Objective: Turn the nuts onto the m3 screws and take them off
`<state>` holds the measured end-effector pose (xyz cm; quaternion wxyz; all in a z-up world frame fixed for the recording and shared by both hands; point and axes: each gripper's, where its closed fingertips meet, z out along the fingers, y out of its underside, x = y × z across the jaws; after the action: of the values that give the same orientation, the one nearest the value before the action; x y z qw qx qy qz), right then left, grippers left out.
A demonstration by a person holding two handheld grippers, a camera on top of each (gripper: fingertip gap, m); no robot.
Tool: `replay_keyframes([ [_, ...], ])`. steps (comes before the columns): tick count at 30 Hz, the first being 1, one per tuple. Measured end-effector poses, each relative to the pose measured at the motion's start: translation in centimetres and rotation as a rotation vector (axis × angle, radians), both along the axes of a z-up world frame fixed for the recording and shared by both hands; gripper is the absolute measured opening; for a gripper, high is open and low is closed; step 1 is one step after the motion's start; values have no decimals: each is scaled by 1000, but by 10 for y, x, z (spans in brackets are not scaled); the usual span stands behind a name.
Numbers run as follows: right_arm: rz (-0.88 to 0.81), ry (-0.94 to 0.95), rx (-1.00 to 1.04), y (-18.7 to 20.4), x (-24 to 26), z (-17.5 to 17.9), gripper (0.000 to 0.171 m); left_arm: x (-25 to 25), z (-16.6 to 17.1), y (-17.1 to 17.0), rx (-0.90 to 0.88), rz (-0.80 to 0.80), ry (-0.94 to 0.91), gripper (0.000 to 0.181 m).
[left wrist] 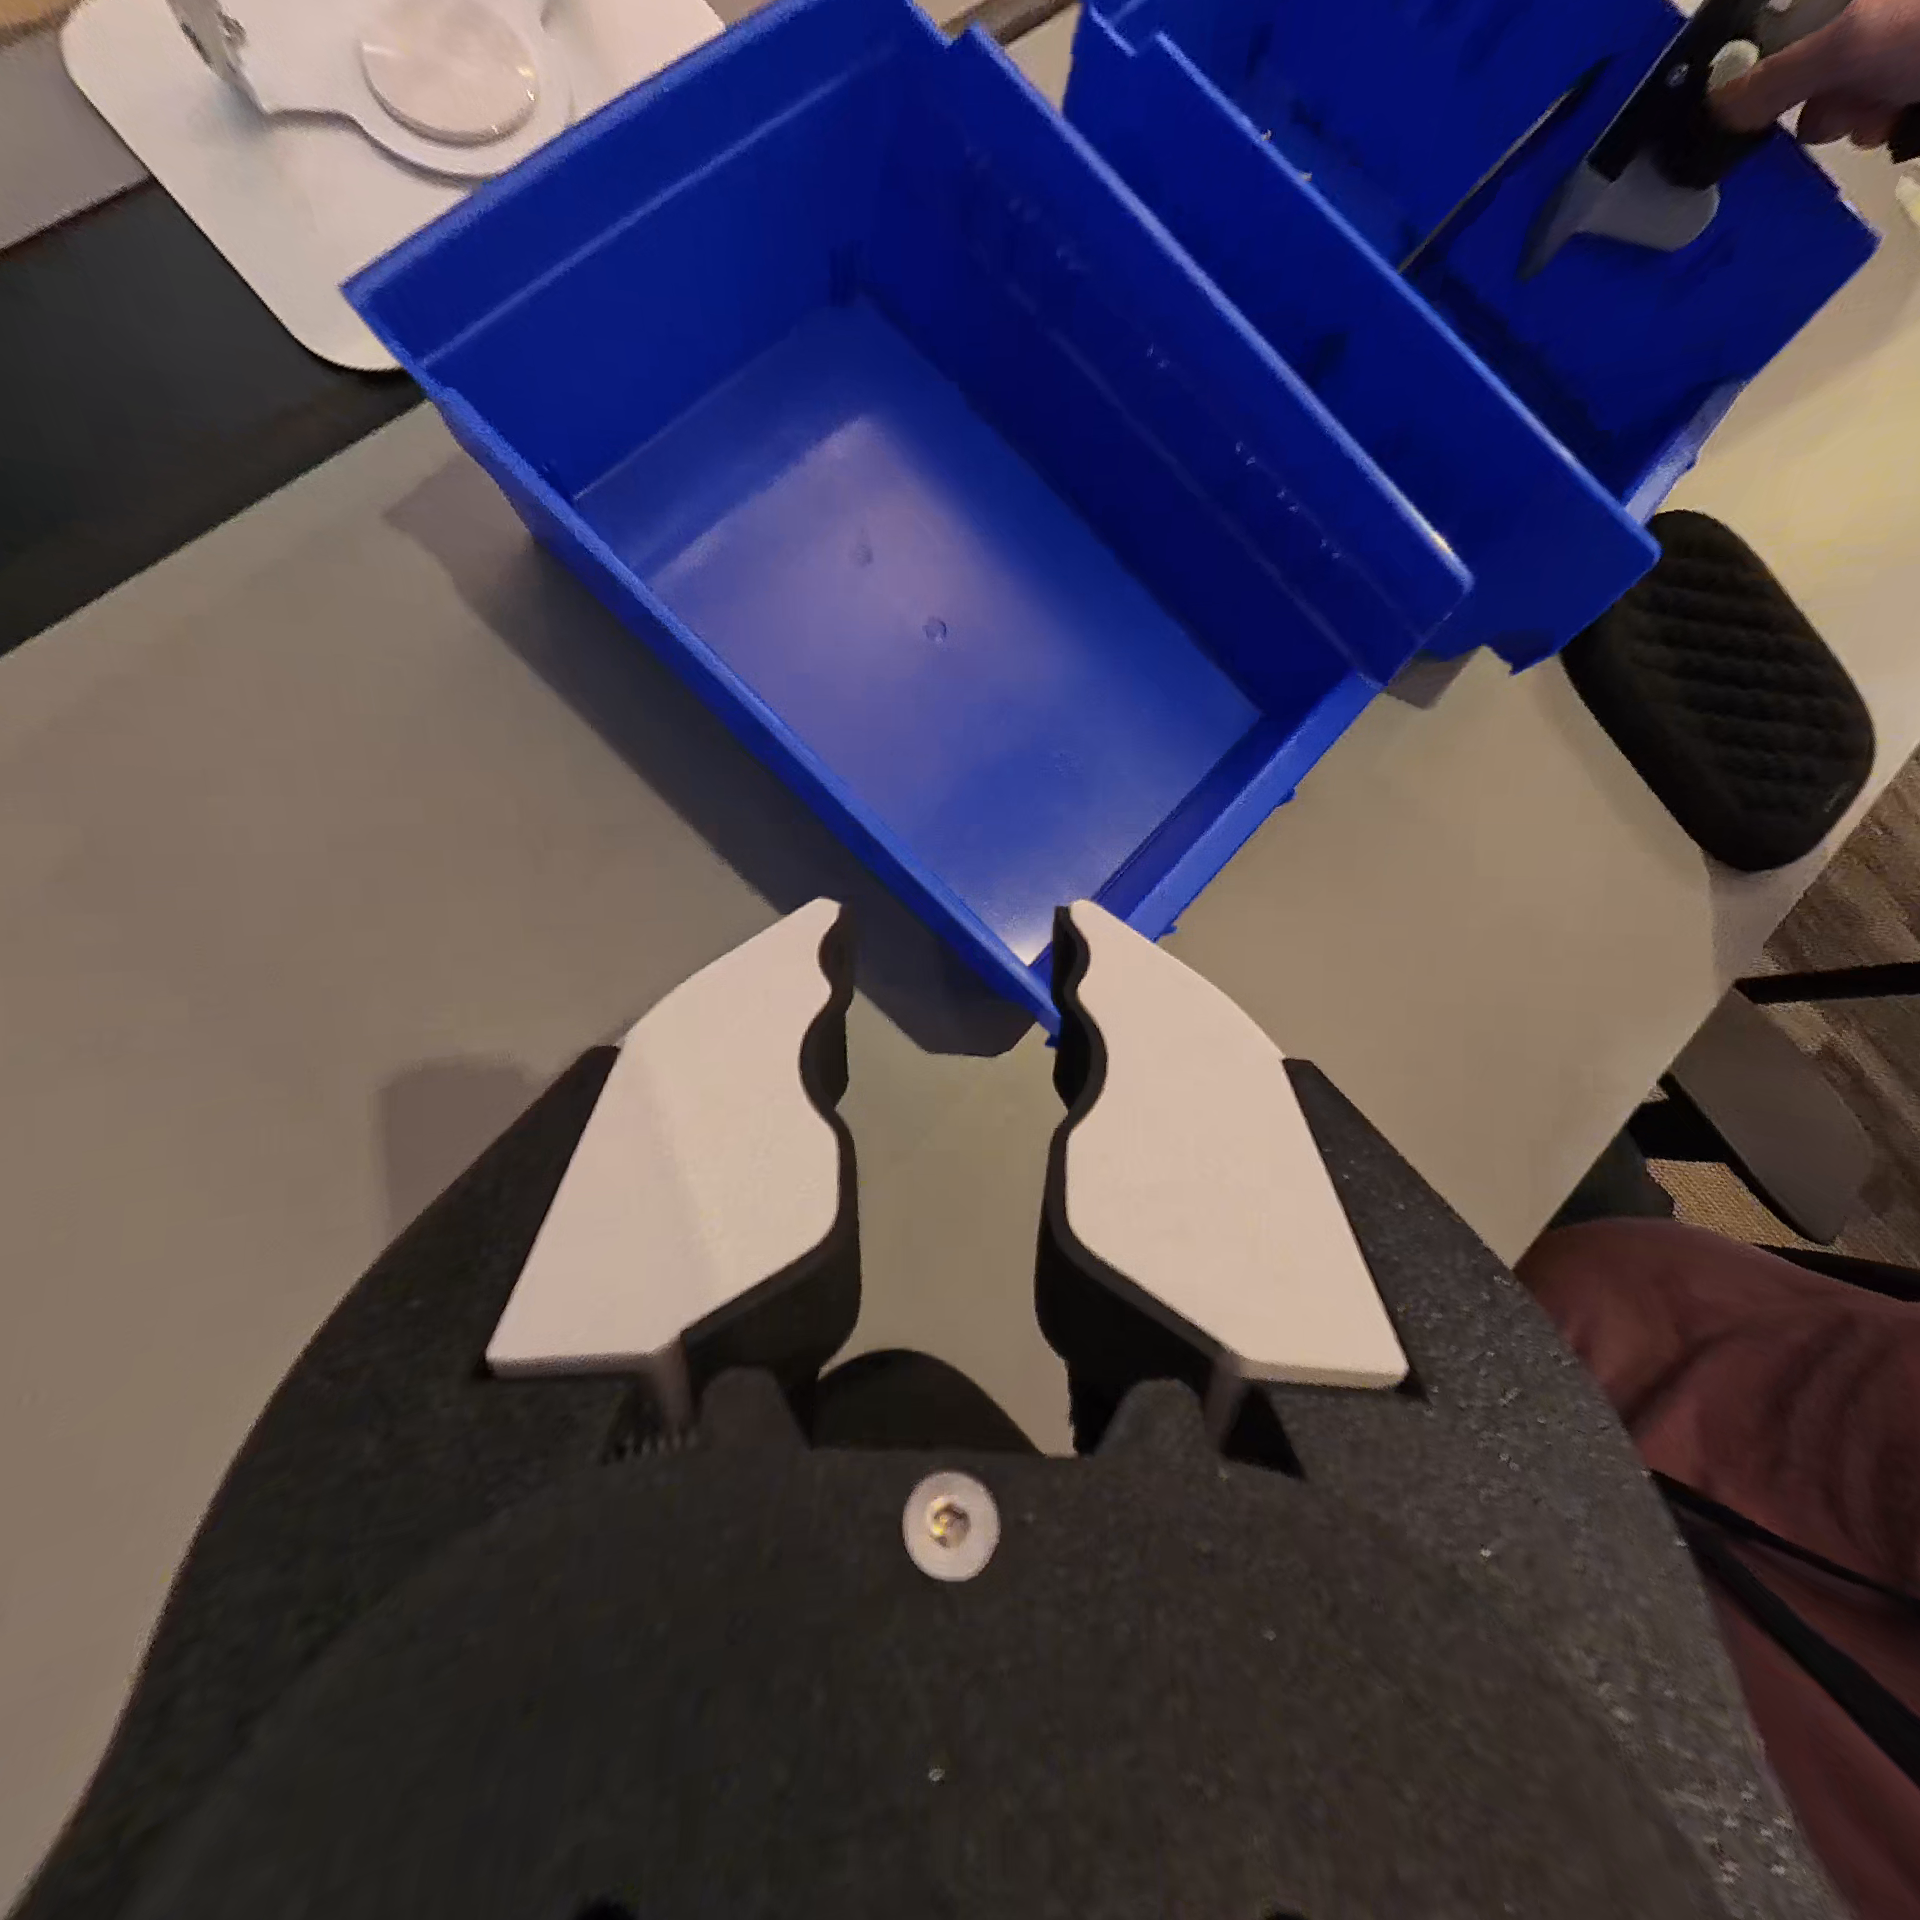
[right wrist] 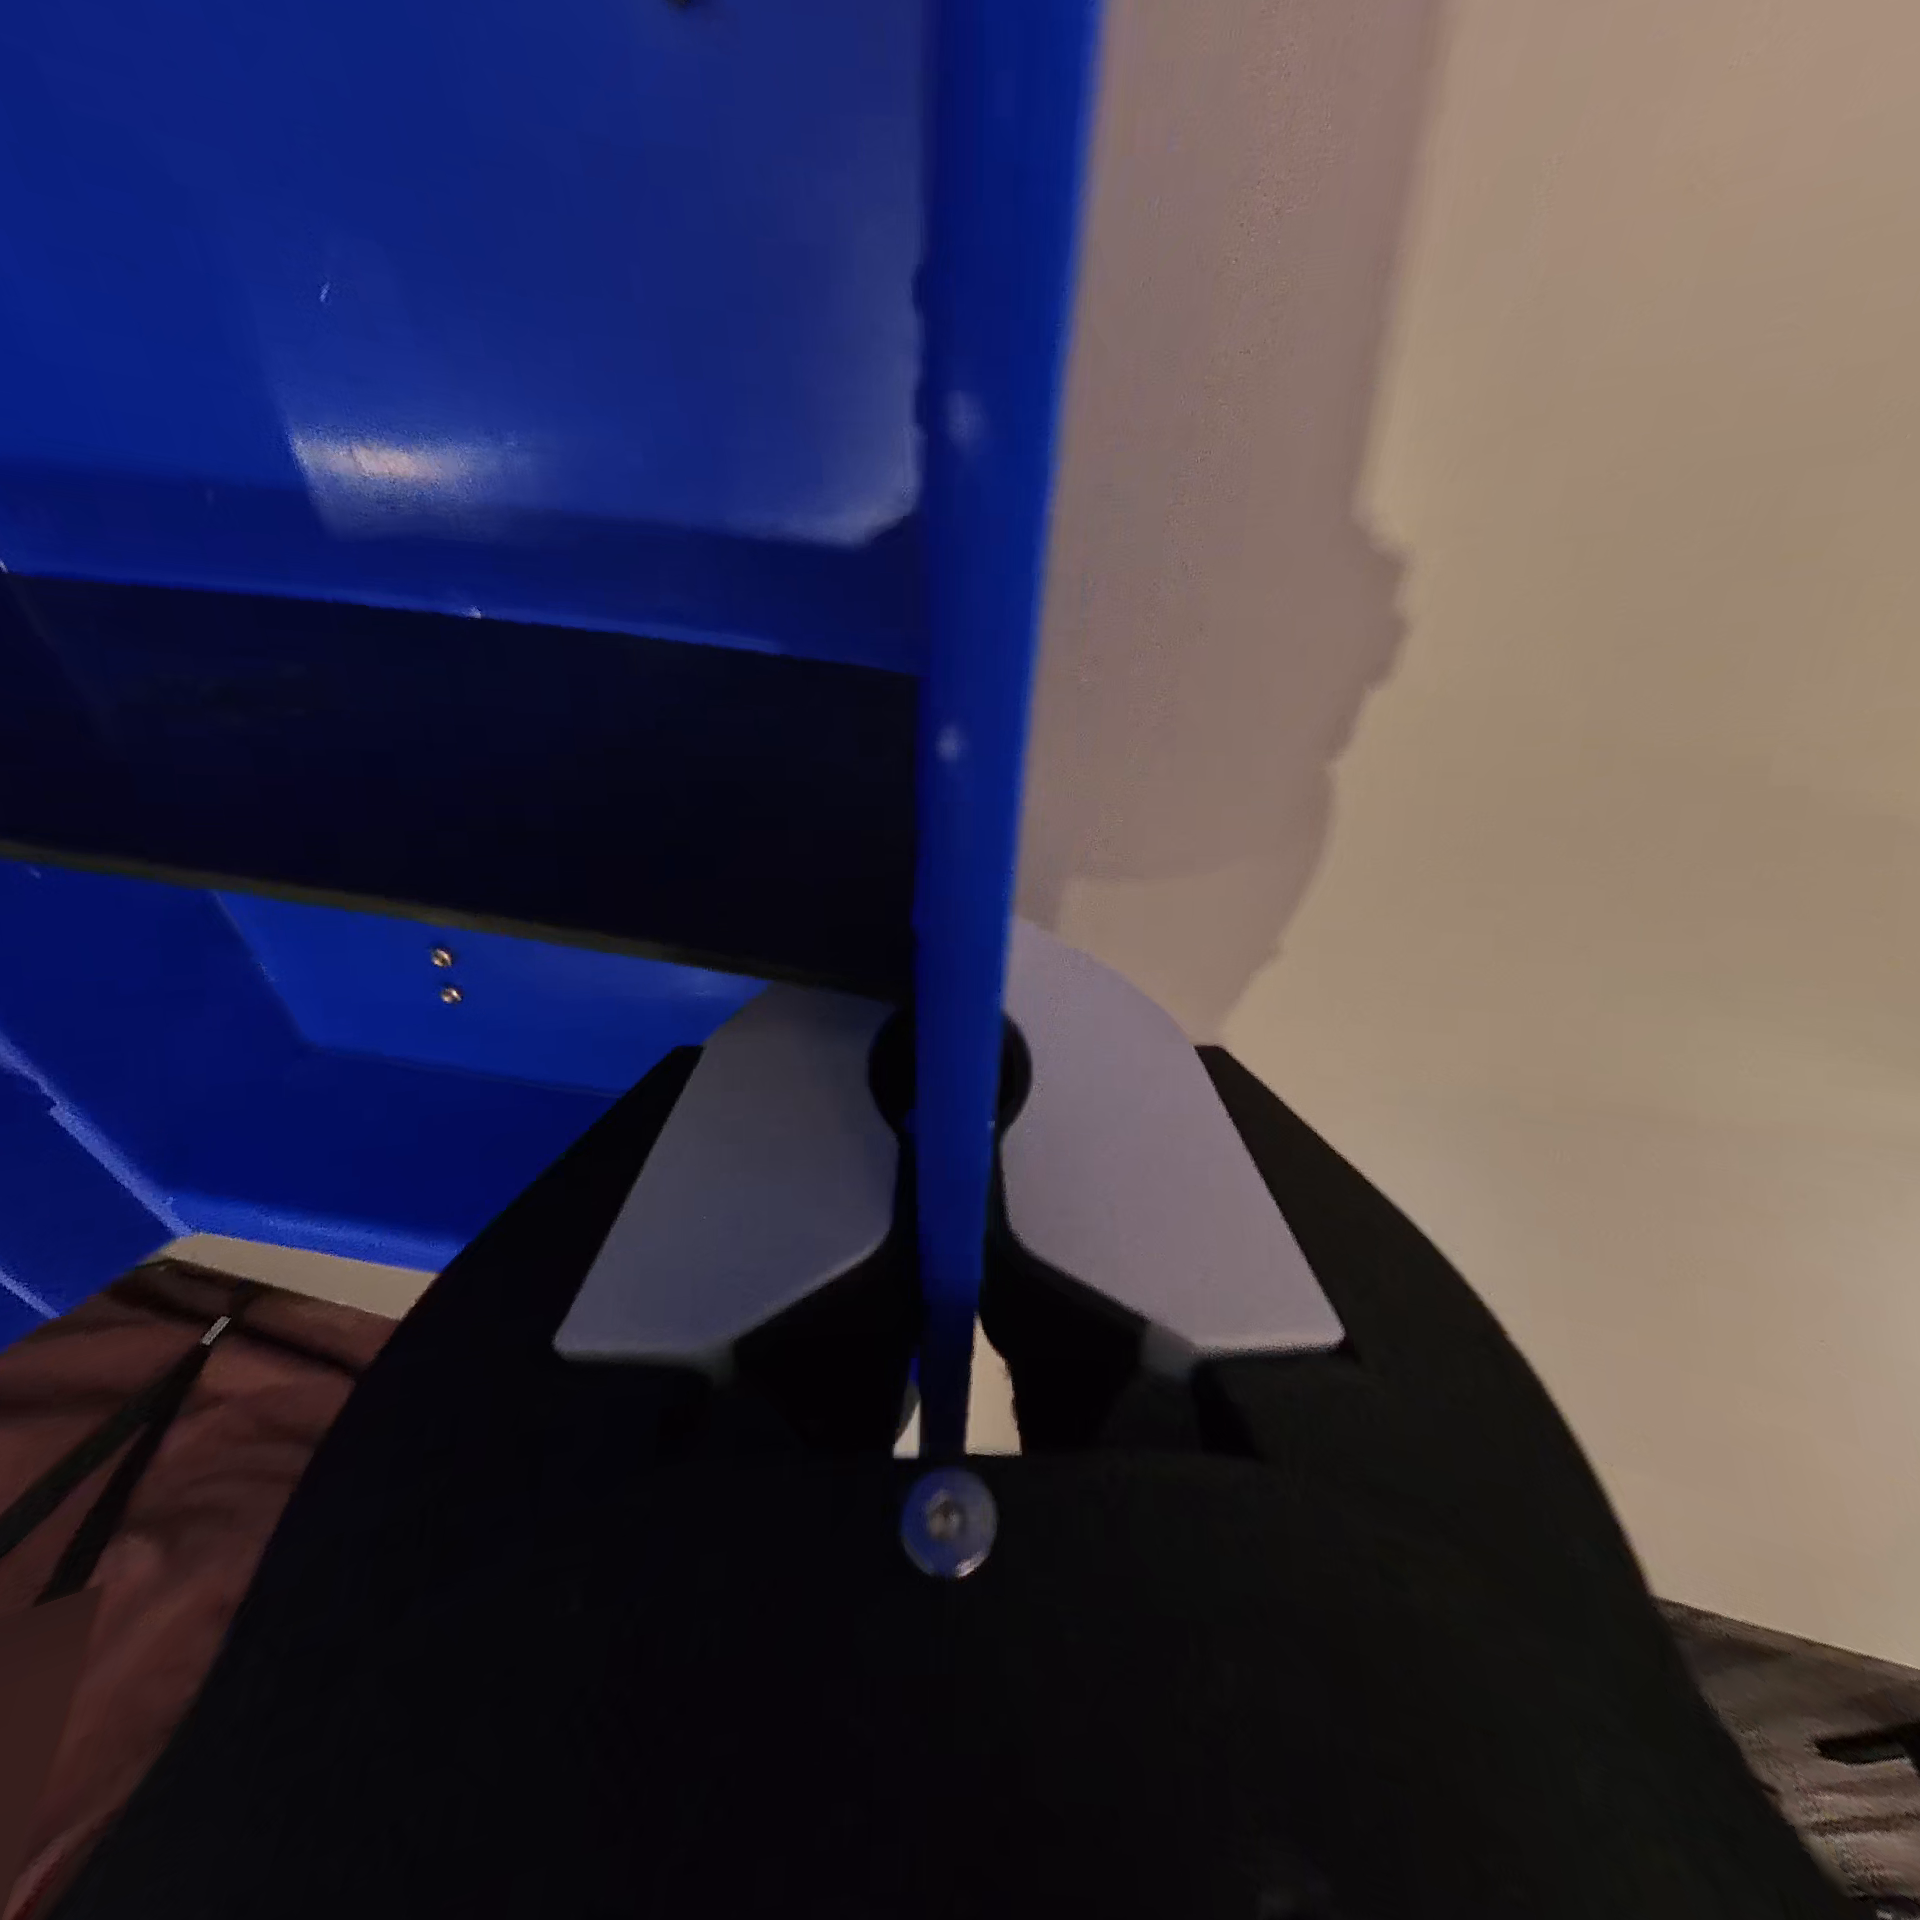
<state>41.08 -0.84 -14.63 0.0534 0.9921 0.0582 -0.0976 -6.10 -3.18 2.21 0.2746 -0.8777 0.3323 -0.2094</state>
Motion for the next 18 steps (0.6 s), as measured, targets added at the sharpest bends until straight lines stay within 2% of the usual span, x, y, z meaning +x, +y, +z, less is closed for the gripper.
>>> replay_keyframes([
  [7, -56, -31, 3, -21, 19, 26, 5, -10, 12, -11, 18, -15, -24, 37],
  [14, -97, -137, 49, -23, 15, 99, 5, -16, 20, -17, 27, -31, -50, 37],
  [18, -62, -151, 43, -21, -18, 138, 5, -26, 26, -20, 33, -20, -78, 37],
])
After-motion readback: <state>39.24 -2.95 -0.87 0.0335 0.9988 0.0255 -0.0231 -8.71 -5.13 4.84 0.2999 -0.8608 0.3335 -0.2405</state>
